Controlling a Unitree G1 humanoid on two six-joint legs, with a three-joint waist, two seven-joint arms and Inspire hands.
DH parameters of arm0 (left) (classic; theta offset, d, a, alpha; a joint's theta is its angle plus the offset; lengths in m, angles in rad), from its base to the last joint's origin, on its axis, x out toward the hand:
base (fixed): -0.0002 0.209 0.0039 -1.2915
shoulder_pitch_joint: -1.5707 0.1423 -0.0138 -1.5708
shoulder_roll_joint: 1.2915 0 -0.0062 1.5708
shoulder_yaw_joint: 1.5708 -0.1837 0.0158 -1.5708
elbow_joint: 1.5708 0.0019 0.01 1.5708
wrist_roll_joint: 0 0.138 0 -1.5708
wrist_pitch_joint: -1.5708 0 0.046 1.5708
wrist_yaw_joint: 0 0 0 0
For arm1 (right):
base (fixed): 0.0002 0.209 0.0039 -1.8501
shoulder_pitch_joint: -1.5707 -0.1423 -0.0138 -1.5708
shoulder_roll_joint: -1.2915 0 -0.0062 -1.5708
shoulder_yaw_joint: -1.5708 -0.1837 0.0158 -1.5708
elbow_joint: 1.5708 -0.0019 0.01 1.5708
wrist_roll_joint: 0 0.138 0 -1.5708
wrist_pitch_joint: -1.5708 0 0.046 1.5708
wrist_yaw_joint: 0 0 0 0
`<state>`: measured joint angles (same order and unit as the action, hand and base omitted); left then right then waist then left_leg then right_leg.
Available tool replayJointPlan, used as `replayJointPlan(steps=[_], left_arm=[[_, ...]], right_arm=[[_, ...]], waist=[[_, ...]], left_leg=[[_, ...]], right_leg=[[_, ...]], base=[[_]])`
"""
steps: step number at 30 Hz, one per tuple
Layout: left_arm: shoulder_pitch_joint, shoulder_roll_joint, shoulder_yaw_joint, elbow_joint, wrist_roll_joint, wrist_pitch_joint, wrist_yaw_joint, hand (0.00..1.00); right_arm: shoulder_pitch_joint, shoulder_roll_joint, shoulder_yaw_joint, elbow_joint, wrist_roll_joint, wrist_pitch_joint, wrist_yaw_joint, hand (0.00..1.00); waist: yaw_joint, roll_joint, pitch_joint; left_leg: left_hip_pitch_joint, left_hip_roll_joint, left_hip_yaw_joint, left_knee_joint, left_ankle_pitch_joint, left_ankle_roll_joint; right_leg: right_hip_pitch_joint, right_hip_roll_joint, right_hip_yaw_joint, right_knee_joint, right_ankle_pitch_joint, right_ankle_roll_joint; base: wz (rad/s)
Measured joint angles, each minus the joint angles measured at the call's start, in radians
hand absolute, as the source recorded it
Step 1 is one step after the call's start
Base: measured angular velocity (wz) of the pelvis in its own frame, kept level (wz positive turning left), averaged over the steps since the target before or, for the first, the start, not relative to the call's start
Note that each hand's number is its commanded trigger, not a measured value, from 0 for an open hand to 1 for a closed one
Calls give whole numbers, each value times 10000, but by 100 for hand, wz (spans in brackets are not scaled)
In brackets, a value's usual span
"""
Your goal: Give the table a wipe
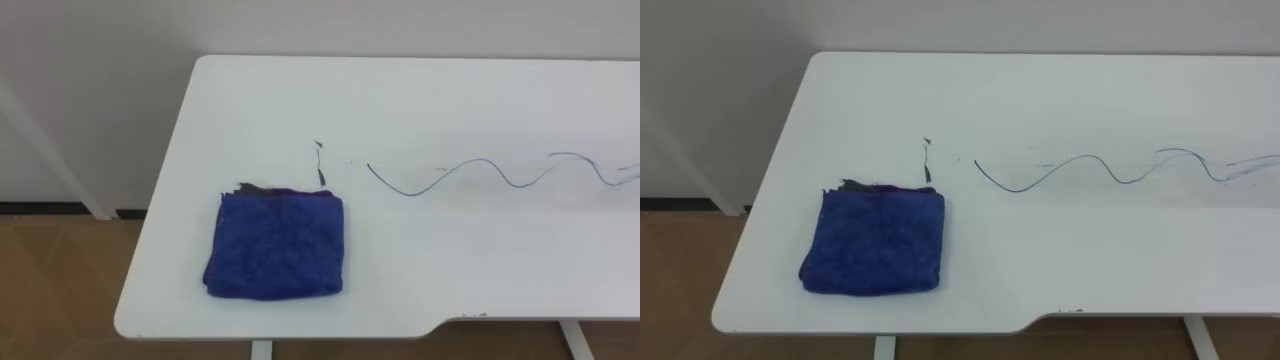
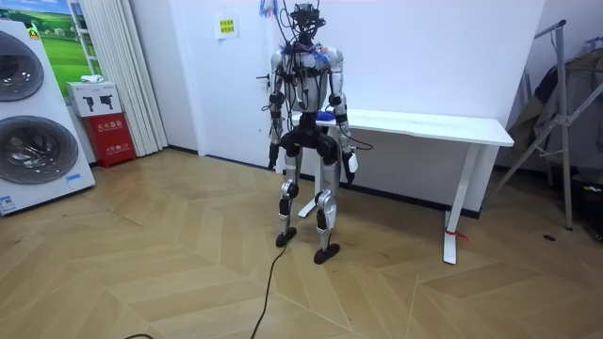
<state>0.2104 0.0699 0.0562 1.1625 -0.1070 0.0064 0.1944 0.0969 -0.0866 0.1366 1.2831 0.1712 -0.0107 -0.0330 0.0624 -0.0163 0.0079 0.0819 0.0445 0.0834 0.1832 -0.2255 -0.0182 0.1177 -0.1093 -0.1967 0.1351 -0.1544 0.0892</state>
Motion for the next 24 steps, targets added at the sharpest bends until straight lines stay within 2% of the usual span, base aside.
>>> replayJointPlan(steps=[24], left_arm=[[-5, -1, 15, 1, -196, -70, -94, 0]], right_arm=[[16, -2, -90, 35, 280, 1, 119, 0]], waist=[[-39, 30, 2]], left_leg=[[16, 0, -11, -7, 0, 0]], right_leg=[[20, -4, 14, -1, 0, 0]], base=[[0]])
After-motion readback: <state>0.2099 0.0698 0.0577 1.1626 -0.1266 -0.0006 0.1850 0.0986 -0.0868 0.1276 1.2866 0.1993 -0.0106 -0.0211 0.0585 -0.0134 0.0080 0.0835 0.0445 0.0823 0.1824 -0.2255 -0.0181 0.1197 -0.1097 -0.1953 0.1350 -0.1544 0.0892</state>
